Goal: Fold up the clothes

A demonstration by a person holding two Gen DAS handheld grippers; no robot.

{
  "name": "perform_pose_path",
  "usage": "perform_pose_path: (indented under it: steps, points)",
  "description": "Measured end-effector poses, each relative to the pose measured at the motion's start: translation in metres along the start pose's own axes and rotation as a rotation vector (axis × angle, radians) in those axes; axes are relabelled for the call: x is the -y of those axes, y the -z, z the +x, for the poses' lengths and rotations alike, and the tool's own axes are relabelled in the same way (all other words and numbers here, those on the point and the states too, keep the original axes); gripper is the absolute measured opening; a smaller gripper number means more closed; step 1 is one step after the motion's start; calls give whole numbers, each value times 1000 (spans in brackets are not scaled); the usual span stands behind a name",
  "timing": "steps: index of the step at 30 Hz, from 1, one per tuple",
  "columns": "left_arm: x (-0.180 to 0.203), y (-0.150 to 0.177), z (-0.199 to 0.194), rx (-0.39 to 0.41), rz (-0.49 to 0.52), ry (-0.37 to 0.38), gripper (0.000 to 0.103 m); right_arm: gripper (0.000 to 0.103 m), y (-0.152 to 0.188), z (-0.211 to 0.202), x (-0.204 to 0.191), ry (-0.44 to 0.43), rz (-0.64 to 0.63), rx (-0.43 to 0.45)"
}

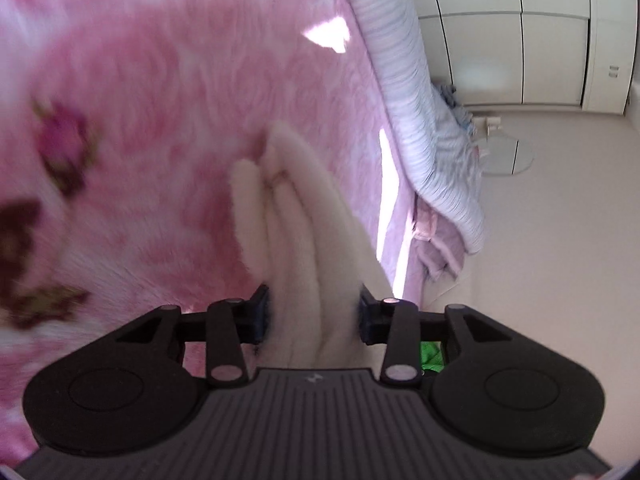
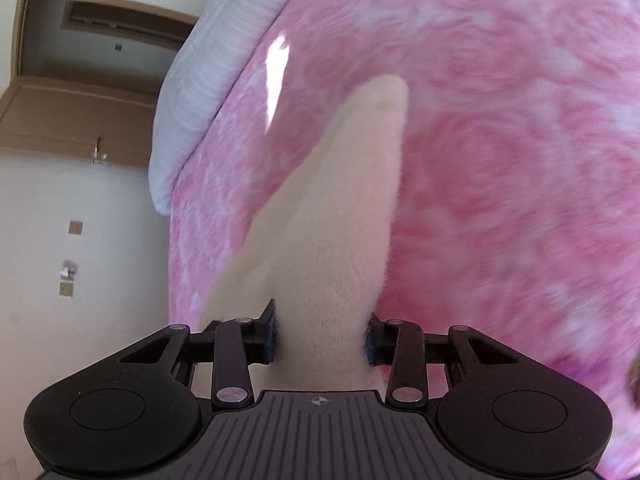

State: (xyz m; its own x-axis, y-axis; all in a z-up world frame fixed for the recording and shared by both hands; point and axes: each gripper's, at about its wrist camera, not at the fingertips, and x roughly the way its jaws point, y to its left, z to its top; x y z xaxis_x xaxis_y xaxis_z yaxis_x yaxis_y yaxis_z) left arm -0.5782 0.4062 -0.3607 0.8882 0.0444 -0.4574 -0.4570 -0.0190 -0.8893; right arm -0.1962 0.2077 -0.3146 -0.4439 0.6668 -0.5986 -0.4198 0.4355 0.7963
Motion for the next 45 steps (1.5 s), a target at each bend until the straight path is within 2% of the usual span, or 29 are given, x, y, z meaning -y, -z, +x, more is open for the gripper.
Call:
perform_pose_path:
  steps: [5,9,12,16,20,25,28,29,31,32,34,38,41,45]
  points:
    - [-3,-39,-87,45,-35,-20,35,37,16,37,-69,-17,-9,-63]
    - [-10,-95,-179,112,-30,-38,35,37,27,96,-142,-57,-34,-112]
    - [-13,-148,-249,147,-17,-54,35,37,38,147,-204,-86,-52,-124]
    - [-16,-235,-333,187,53,-83,35,37,51,228,-284,-150,-75,-114]
    - [-23,-317,-384,242,145,-110,35,37,50,312,-344,-225,-144,-72]
    - [-66,-389,-397,274,234,-149,36,37,49,412,-377,-269,-242,-10]
    - [-113,-422,-390,267,252,-217,37,39,55,468,-352,-252,-225,-17]
    - [-133,-430,-380,251,232,-271,38,41,57,490,-345,-214,-229,-29]
    - [-172,-437,-365,202,181,-396,41,45,65,530,-331,-61,-248,-98]
    - [-184,-435,-364,206,169,-372,42,50,69,547,-325,24,-266,-142]
    - [-193,-432,-372,246,136,-294,42,54,77,546,-318,-11,-302,-86]
    - [-191,-435,-373,228,174,-291,42,54,67,538,-310,-2,-266,-94]
    - [-189,-435,-377,226,230,-294,37,51,62,544,-320,14,-309,-104]
    - [-183,-423,-386,279,271,-271,34,42,69,550,-341,18,-501,-91]
